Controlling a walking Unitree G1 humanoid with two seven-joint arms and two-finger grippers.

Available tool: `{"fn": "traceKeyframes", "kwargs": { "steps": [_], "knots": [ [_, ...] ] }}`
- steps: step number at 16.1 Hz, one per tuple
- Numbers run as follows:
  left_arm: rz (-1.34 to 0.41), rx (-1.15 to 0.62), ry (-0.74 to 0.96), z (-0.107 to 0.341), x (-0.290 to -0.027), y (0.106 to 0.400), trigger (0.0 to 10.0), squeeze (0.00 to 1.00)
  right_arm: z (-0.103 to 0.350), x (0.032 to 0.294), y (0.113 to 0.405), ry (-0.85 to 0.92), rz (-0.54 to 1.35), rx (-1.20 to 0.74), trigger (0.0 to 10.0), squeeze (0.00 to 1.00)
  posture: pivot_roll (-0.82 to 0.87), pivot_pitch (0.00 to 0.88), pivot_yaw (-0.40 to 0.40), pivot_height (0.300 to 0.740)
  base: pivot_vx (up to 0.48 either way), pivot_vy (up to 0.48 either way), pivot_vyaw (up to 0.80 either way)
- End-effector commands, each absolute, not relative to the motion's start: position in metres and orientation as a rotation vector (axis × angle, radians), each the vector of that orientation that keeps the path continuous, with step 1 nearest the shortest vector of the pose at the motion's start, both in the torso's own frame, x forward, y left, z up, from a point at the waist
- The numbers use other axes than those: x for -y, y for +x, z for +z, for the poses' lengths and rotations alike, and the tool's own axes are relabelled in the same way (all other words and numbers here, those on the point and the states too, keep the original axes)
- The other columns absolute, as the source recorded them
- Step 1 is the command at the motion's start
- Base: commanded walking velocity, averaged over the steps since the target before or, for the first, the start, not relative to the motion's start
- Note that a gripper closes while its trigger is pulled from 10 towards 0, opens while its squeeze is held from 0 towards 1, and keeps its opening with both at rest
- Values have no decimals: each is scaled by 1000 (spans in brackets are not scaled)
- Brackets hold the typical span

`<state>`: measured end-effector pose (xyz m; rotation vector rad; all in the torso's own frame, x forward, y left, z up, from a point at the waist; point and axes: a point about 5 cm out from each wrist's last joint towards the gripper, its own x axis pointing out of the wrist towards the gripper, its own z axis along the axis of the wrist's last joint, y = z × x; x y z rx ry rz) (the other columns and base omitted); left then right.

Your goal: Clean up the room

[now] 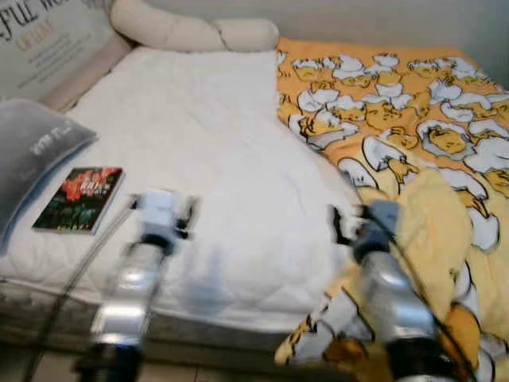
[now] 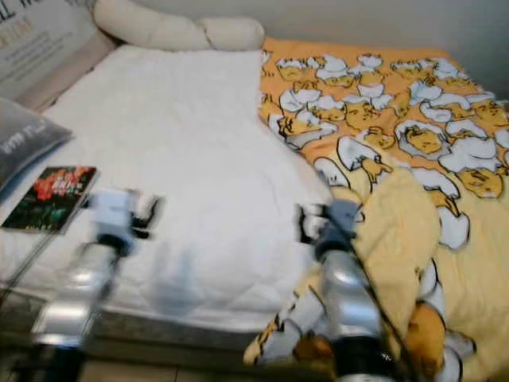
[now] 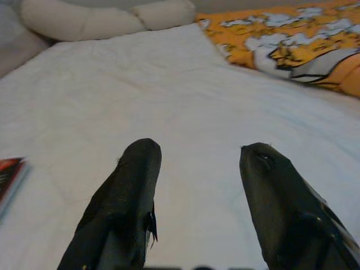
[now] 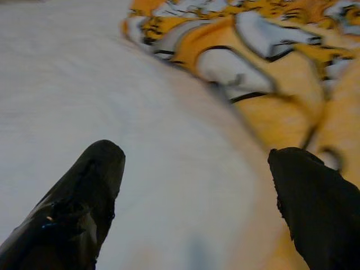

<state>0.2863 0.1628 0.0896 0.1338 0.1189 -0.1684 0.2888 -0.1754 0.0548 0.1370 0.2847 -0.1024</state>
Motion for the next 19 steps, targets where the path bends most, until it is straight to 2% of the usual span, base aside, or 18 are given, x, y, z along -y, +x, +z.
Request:
{"fn": "traceKeyframes", "kwargs": {
  "steps": [1,3,4,5,8,15,19],
  "knots": [
    [-139,-106,151,95,-174,288,10000,0,59,167,292,152,-80,-269,10000,0,63,0,-5,740,356,0,0],
    [-140,-105,152,95,-174,289,10000,0,59,166,293,148,-76,-270,10000,0,64,0,-6,740,356,0,0],
    [-532,-182,261,90,-163,279,10000,0,43,193,301,-18,-239,-473,10000,0,62,0,-10,740,0,0,0],
    [-684,-225,300,87,-160,274,10000,0,39,206,303,-85,-315,-551,10000,0,62,0,-9,740,0,0,0],
    [-640,-213,287,88,-160,277,10000,0,42,201,305,-23,-284,-517,10000,0,60,0,-8,740,0,0,0],
    [-732,-234,274,87,-156,272,10000,0,32,205,292,-115,-383,-608,10000,0,62,0,-17,740,0,0,0],
    [-570,-190,235,89,-157,282,10000,0,43,195,292,-48,-263,-525,10000,0,52,0,-9,740,0,0,0]
  ]
}}
